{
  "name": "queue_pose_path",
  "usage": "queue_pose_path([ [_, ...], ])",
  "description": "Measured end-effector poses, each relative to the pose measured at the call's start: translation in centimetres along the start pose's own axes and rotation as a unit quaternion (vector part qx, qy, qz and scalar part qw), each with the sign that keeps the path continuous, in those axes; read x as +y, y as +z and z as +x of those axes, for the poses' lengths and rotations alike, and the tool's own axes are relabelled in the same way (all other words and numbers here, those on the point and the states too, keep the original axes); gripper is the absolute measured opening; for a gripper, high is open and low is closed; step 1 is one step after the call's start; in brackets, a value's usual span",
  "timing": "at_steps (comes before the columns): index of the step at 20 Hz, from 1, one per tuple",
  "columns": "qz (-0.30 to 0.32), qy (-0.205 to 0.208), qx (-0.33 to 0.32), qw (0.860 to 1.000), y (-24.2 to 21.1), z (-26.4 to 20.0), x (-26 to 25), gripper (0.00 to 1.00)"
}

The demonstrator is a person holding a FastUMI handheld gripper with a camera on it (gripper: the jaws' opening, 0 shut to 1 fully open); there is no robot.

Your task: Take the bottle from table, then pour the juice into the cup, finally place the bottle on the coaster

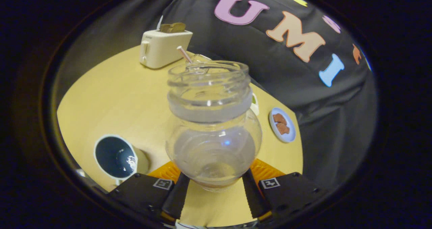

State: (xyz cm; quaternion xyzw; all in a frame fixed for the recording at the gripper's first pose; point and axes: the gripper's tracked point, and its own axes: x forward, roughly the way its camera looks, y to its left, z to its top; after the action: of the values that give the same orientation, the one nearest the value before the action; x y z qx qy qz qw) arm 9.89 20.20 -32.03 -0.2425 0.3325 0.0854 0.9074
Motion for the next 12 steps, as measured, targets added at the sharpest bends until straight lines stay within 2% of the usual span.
queue_pose_path([
  [2, 0.065, 0.034, -0.009, 0.997, 1.5, 1.2, 0.5, 0.79],
  [5, 0.154, 0.071, -0.025, 0.985, 3.9, 3.1, 0.5, 0.79],
  [9, 0.237, 0.088, -0.056, 0.966, 6.7, 6.3, -0.5, 0.79],
  [12, 0.266, 0.078, -0.067, 0.958, 7.2, 8.8, -2.0, 0.79],
])
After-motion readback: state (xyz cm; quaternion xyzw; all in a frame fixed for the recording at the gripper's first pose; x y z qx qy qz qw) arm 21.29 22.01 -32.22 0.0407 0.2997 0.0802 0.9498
